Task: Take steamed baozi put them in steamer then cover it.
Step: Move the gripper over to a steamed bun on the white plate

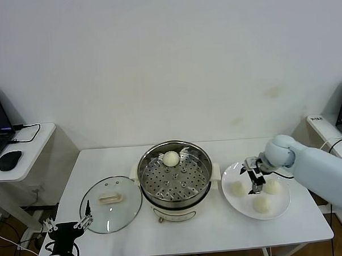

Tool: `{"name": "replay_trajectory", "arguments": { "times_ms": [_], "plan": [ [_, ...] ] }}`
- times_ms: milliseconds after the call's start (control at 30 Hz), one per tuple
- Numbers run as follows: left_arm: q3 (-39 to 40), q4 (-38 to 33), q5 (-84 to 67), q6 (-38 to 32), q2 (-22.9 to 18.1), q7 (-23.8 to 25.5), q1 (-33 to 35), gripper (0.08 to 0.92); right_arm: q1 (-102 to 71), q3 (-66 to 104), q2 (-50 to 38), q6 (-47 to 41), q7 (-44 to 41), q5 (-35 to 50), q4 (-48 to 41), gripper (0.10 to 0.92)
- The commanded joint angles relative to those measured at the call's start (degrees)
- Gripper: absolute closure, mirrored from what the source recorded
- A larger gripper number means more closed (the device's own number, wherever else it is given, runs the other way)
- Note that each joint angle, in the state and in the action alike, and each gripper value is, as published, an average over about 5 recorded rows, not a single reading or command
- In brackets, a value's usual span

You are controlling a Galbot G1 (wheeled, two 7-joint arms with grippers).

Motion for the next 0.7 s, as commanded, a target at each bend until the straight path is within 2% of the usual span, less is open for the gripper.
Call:
{"name": "replay_trajectory", "arguments": {
  "times_ms": [33,467,700],
  "plan": [
    [-0.2,0.1,0.0,-0.1,-0.1,0.0,0.1,0.177,-3.3,2.5,5.8,0.5,0.4,-2.3,-6.1,0.203],
    [-0.2,0.3,0.0,-0.1,-0.4,-0.1,-0.2,0.177,-4.3,3.3,7.3,0.3,1.1,-4.0,-8.3,0.211],
    [-0.3,0.3,0.0,-0.1,-0.5,-0.1,0.0,0.177,-4.6,3.7,7.6,-0.2,0.9,-4.5,-8.4,0.306]
  ]
}}
